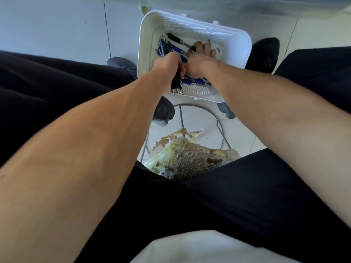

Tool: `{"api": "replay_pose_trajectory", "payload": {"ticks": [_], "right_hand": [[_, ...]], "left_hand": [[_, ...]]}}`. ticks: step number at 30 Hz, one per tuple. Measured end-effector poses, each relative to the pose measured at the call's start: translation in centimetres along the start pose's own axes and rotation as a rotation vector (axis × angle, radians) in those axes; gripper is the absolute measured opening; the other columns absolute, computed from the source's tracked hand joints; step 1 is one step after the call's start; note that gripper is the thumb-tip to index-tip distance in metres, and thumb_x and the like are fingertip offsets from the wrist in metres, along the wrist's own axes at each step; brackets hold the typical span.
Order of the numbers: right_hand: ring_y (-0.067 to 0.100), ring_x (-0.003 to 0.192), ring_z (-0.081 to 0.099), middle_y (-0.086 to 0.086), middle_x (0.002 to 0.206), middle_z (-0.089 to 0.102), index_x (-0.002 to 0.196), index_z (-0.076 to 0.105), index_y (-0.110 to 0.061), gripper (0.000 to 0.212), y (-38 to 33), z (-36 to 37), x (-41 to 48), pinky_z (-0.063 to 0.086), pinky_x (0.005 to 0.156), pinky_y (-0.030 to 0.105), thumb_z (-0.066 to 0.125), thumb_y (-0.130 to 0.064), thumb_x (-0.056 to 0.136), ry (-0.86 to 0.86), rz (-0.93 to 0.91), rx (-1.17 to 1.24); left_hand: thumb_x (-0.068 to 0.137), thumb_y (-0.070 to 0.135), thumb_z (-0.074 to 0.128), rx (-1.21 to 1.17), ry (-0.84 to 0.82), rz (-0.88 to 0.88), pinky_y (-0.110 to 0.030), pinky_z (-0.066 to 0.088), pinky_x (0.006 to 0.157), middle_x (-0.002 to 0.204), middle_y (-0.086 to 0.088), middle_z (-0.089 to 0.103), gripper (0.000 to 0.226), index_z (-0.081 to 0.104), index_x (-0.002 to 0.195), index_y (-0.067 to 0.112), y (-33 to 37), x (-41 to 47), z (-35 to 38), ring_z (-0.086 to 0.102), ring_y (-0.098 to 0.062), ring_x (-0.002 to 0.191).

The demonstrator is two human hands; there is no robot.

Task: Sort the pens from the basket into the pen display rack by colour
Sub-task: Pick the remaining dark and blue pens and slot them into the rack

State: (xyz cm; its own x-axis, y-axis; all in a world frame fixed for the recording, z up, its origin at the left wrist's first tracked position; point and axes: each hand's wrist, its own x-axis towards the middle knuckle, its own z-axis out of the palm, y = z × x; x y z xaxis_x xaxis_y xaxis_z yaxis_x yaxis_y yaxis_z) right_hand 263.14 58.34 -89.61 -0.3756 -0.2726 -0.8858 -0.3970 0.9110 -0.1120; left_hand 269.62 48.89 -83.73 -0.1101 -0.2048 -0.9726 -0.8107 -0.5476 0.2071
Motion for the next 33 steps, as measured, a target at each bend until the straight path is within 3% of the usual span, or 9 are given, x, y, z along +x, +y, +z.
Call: {"api": "replay_pose_trajectory", "payload": {"ticks": [4,8,12,16,20,23,28,31,33], "right_hand": [[0.034,0.141,0.030,0.015,0.151,0.029,0.139,0.051,-0.003,0.049,0.3,0.0,-0.2,0.030,0.118,0.042,0.051,-0.033,0.100,0.044,0.023,0.317],[0.020,0.106,0.065,0.004,0.113,0.069,0.102,0.078,-0.016,0.020,1.2,0.7,-0.6,0.053,0.097,0.029,0.065,-0.008,0.090,0.135,0.105,0.679],[0.022,0.090,0.070,0.007,0.093,0.070,0.086,0.068,-0.015,0.027,1.3,0.1,-2.7,0.062,0.069,0.026,0.080,0.007,0.077,-0.017,0.178,1.243],[0.018,0.076,0.071,0.007,0.083,0.071,0.093,0.064,-0.012,0.036,1.3,-0.2,-5.3,0.059,0.070,0.025,0.077,0.016,0.074,-0.185,0.031,1.501],[0.017,0.076,0.071,0.005,0.079,0.074,0.090,0.064,-0.015,0.029,1.5,0.3,-7.4,0.060,0.077,0.025,0.074,0.011,0.080,-0.343,-0.094,1.620],[0.017,0.086,0.071,0.002,0.087,0.076,0.092,0.069,-0.016,0.008,1.2,0.2,-8.9,0.058,0.088,0.027,0.069,-0.008,0.092,-0.348,-0.092,1.613],[0.015,0.071,0.066,0.005,0.088,0.070,0.114,0.066,-0.006,0.020,1.3,-0.4,-9.8,0.058,0.082,0.027,0.054,-0.007,0.099,0.072,0.154,1.314],[0.011,0.056,0.059,0.005,0.085,0.067,0.096,0.062,-0.005,0.013,1.7,-0.9,-10.9,0.050,0.060,0.021,0.051,-0.009,0.101,0.168,0.192,1.185],[0.011,0.056,0.059,0.004,0.086,0.067,0.098,0.062,-0.007,0.012,1.8,-1.1,-11.6,0.049,0.053,0.018,0.051,-0.011,0.101,0.196,0.173,1.131]], "left_hand": [[0.087,0.000,0.046,0.051,-0.012,-0.006,-0.021,0.043,0.047,0.061,-0.004,0.053,0.013,0.053,0.078,0.008,0.1,0.0,-0.5,0.049,-0.015,0.048],[0.091,0.007,0.049,0.150,0.031,0.016,-0.020,0.037,0.042,0.052,0.002,0.048,0.020,0.052,0.074,0.014,0.2,0.1,-0.8,0.040,-0.011,0.040],[0.093,0.026,0.064,0.208,0.132,0.072,-0.020,0.040,0.046,0.056,0.001,0.053,0.017,0.059,0.081,0.015,0.5,0.1,-1.2,0.043,-0.011,0.039],[0.081,0.041,0.080,0.199,0.180,0.165,-0.019,0.044,0.047,0.067,0.001,0.059,0.032,0.060,0.090,0.017,0.8,-0.8,-1.4,0.047,-0.010,0.044],[0.079,0.037,0.083,0.239,0.166,0.247,-0.019,0.044,0.046,0.067,0.001,0.057,0.036,0.060,0.095,0.016,0.8,-2.3,-1.2,0.047,-0.009,0.043],[0.084,0.027,0.075,0.269,0.151,0.252,-0.017,0.043,0.044,0.072,0.000,0.057,0.022,0.063,0.096,0.014,0.9,-3.7,-1.1,0.048,-0.010,0.043],[0.084,0.022,0.065,0.323,0.156,0.308,-0.026,0.044,0.059,0.070,0.000,0.046,0.013,0.055,0.088,0.015,0.9,-5.8,-1.0,0.044,-0.014,0.057],[0.083,0.023,0.062,0.330,0.152,0.358,-0.031,0.048,0.069,0.075,-0.001,0.045,0.013,0.052,0.089,0.016,0.7,-6.6,-0.9,0.046,-0.017,0.068],[0.082,0.021,0.062,0.320,0.134,0.392,-0.032,0.048,0.073,0.076,-0.001,0.045,0.012,0.053,0.090,0.016,0.6,-7.5,-0.6,0.045,-0.018,0.070]]}}
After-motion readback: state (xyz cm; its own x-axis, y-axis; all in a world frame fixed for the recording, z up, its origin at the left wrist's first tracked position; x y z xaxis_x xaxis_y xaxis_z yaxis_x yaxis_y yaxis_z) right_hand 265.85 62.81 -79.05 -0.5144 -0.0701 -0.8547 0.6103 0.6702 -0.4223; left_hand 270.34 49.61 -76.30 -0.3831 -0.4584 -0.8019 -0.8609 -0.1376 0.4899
